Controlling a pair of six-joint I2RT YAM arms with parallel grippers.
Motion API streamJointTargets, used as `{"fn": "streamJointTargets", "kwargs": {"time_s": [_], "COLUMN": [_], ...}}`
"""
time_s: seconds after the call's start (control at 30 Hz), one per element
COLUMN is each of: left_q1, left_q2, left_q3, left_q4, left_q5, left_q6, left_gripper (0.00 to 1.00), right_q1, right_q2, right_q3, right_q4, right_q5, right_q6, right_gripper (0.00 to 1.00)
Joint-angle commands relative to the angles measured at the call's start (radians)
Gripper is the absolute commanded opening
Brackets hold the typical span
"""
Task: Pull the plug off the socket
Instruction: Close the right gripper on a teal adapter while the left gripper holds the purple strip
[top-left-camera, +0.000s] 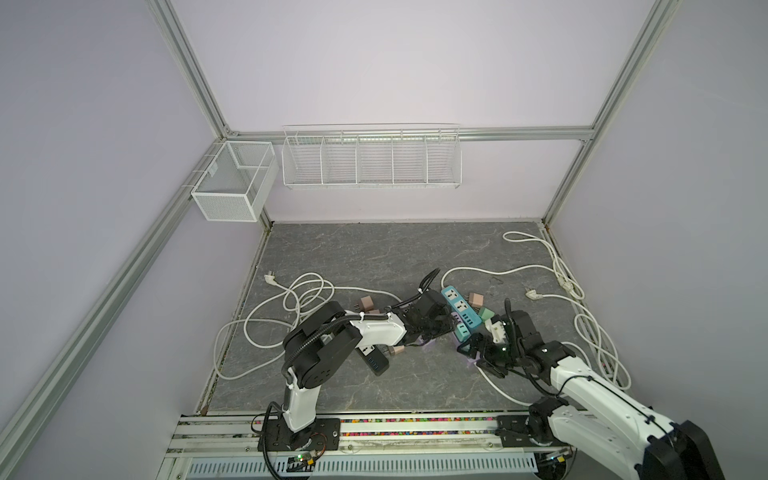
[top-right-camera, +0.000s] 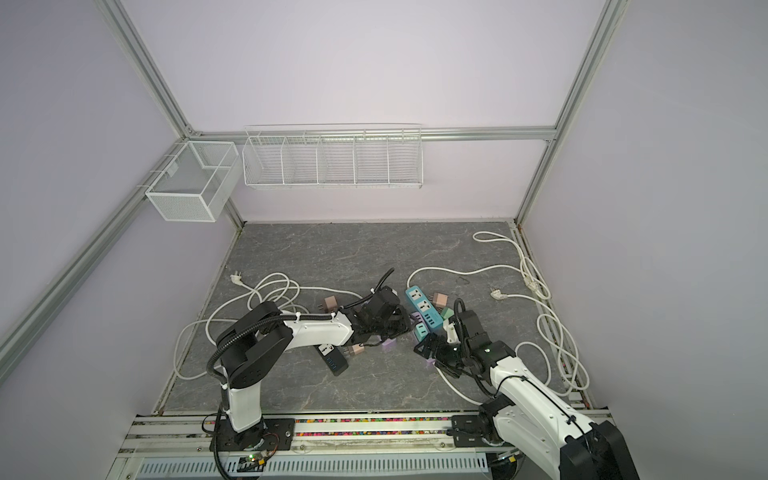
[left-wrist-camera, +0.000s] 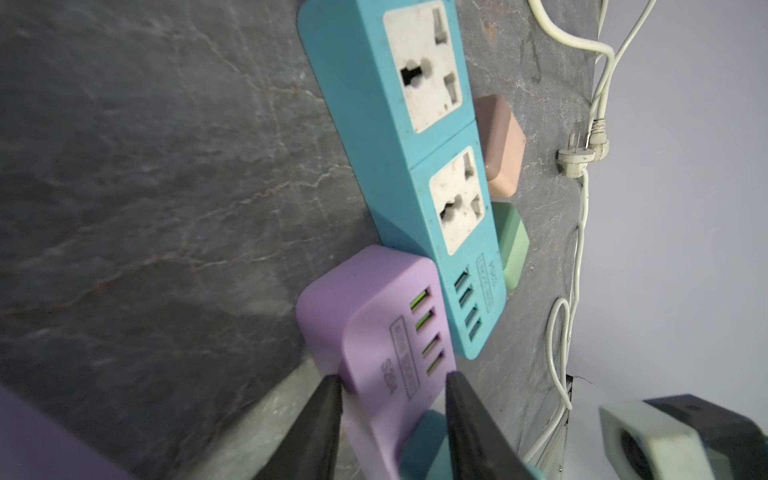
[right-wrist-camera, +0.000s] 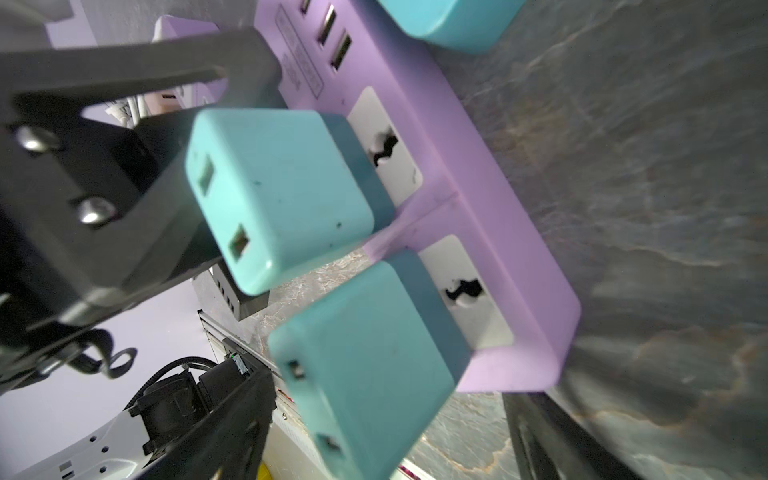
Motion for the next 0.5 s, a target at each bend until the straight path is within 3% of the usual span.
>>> {"fn": "streamJointTargets", "kwargs": {"time_s": [0.0,0.2,0.47], "left_q1": [0.004,0.004,0.004], "left_q2": [-0.004,-0.004,-0.004], "left_q3": [0.031,0.022,-0.007], "left_q4": [-0.012,-0.025,-0.014], "left_q5": [-0.021,-0.016,-0.010], "left_q6": [0.018,0.048,0.038], "left_gripper": [0.43,0.42,0.42], "right_q1": [0.010,0.009,0.013], "right_q2": [-0.022,-0.099,0.048], "right_q3": [0.054,0.135,0.332], "right_q4": [-0.085,-0.276,-0.403], "right_q5": [0.058,0.153,0.222], "right_q6": [-0.058,-0.161,-0.352], "right_gripper": [0.89,0.89,0.91]}}
